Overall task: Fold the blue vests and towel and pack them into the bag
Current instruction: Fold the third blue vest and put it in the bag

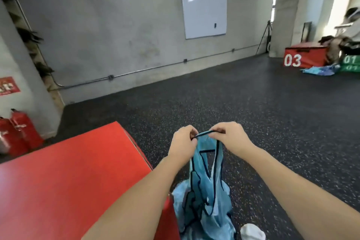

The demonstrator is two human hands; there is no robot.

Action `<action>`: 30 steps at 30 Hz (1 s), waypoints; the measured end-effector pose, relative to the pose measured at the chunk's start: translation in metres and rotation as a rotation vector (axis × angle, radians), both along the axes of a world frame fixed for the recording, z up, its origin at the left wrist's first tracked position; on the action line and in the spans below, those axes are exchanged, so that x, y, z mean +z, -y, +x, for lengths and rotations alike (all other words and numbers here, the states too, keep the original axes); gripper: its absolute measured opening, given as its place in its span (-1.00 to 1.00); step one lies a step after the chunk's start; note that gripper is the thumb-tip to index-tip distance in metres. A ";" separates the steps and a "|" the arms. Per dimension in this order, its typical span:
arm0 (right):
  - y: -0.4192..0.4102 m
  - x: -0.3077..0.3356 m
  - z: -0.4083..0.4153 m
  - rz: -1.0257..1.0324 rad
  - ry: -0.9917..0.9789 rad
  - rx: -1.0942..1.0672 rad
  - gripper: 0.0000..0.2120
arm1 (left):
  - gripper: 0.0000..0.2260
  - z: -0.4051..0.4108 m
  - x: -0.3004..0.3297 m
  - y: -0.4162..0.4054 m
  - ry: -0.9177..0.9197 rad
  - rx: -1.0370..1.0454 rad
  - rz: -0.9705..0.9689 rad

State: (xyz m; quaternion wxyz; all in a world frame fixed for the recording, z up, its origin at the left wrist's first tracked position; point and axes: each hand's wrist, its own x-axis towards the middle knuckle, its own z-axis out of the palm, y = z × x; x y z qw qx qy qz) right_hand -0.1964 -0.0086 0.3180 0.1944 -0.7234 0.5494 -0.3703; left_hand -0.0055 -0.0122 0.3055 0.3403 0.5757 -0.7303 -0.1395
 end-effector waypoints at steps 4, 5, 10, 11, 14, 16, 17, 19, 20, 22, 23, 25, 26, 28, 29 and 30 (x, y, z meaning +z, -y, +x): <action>0.007 0.086 0.000 -0.137 0.008 -0.038 -0.94 | -0.82 0.021 0.088 0.008 0.043 0.028 -0.183; 0.007 0.104 0.002 -0.174 0.001 -0.047 -0.94 | -0.82 0.026 0.110 0.008 0.044 0.041 -0.228; 0.006 0.188 0.025 -0.351 -0.041 -0.089 -0.87 | -0.82 0.058 0.226 -0.005 0.032 0.088 -0.433; 0.003 0.204 0.032 -0.384 -0.037 -0.091 -0.86 | -0.81 0.067 0.249 -0.012 0.035 0.107 -0.478; -0.006 0.245 0.050 -0.455 -0.050 -0.102 -0.86 | -0.80 0.102 0.314 -0.036 0.040 0.192 -0.607; -0.011 0.267 0.061 -0.475 -0.039 -0.109 -0.86 | -0.79 0.131 0.351 -0.055 0.063 0.270 -0.675; -0.014 0.277 0.068 -0.480 -0.024 -0.108 -0.87 | -0.80 0.147 0.367 -0.066 0.078 0.314 -0.712; -0.024 0.297 0.081 -0.491 0.039 -0.082 -0.92 | -0.81 0.177 0.397 -0.092 0.125 0.420 -0.780; -0.030 0.307 0.089 -0.498 0.070 -0.059 -0.94 | -0.82 0.192 0.409 -0.107 0.158 0.486 -0.802; -0.045 0.324 0.108 -0.499 0.132 -0.011 -0.95 | -0.82 0.225 0.428 -0.134 0.223 0.605 -0.824; -0.052 0.331 0.119 -0.493 0.165 0.009 -0.93 | -0.81 0.242 0.434 -0.147 0.248 0.654 -0.824; -0.063 0.343 0.143 -0.466 0.229 0.048 -0.92 | -0.80 0.277 0.441 -0.167 0.267 0.730 -0.801; -0.066 0.348 0.157 -0.444 0.261 0.076 -0.93 | -0.80 0.295 0.441 -0.176 0.265 0.756 -0.779; -0.070 0.354 0.187 -0.373 0.338 0.134 -0.97 | -0.81 0.328 0.436 -0.188 0.256 0.779 -0.720; -0.071 0.356 0.204 -0.333 0.381 0.162 -0.95 | -0.81 0.345 0.433 -0.193 0.249 0.779 -0.686; -0.072 0.355 0.221 -0.298 0.418 0.192 -0.92 | -0.82 0.360 0.427 -0.197 0.243 0.775 -0.648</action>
